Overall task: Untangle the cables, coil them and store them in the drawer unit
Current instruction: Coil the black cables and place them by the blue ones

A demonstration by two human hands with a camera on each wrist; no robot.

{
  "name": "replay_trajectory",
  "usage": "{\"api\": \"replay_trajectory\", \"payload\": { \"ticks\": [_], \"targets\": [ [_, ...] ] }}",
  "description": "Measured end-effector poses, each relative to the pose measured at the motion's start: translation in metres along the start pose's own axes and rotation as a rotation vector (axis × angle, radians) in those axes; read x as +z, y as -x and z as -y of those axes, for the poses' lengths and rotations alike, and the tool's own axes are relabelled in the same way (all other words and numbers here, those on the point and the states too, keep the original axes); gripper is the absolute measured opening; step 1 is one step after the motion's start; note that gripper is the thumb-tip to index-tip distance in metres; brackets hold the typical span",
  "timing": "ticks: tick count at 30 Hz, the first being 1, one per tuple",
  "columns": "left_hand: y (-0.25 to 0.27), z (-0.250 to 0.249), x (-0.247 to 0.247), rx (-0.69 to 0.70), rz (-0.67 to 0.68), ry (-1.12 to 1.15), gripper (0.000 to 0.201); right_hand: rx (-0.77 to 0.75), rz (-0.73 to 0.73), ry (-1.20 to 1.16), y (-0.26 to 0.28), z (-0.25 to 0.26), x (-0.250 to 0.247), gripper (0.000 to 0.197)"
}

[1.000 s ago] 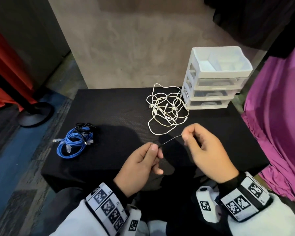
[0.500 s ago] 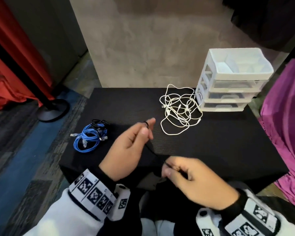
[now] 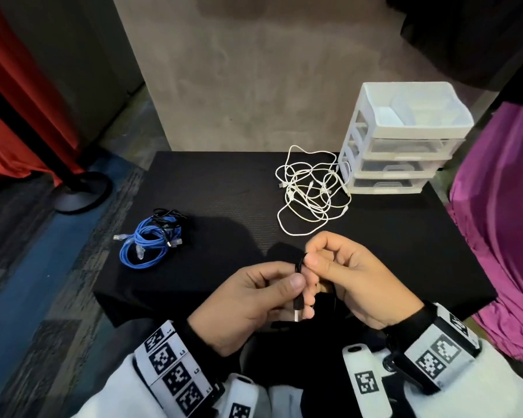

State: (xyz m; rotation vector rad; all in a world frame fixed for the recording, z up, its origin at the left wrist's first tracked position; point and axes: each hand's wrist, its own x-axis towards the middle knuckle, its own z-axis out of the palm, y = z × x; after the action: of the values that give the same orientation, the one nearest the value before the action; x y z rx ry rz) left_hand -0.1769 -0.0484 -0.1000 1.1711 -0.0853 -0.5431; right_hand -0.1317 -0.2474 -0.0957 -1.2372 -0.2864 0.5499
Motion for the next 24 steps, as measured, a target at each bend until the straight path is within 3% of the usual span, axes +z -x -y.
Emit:
{"api": "replay_trajectory", "payload": {
  "ticks": [3, 7, 11, 13, 15, 19, 21, 24],
  "targets": [
    [0.002, 0.000, -0.001, -0.019, -0.072, -0.053, 0.015, -0.009, -0.066, 0.125, -0.003, -0.005, -0.001, 0.013],
    [-0.001, 0.007, -0.008, 0.023, -0.272, -0.109, 0.012, -0.017, -0.109, 0.139, -0.004, -0.006, 0.002, 0.012],
    [-0.010, 0.024, -0.023, 0.147, -0.522, -0.412, 0.020, -0.051, -0.131, 0.275, -0.003, -0.009, 0.007, 0.003],
    [-0.010, 0.030, -0.029, 0.188, -0.557, -0.655, 0.024, -0.058, -0.139, 0.348, -0.005, -0.011, 0.011, 0.002],
    [-0.009, 0.031, -0.034, 0.220, -0.495, -0.749, 0.019, -0.063, -0.152, 0.417, -0.007, -0.011, 0.011, 0.004],
    [0.001, 0.018, -0.031, 0.102, -0.177, -0.137, 0.007, -0.050, -0.062, 0.444, -0.007, -0.008, 0.008, 0.004],
    [0.007, 0.008, -0.022, -0.019, -0.132, 0.121, 0.017, -0.073, -0.039, 0.437, -0.006, -0.004, 0.008, 0.004],
    [0.005, 0.002, -0.015, -0.119, -0.183, 0.219, 0.035, -0.106, -0.004, 0.433, -0.007, 0.002, 0.012, 0.003]
  ]
}}
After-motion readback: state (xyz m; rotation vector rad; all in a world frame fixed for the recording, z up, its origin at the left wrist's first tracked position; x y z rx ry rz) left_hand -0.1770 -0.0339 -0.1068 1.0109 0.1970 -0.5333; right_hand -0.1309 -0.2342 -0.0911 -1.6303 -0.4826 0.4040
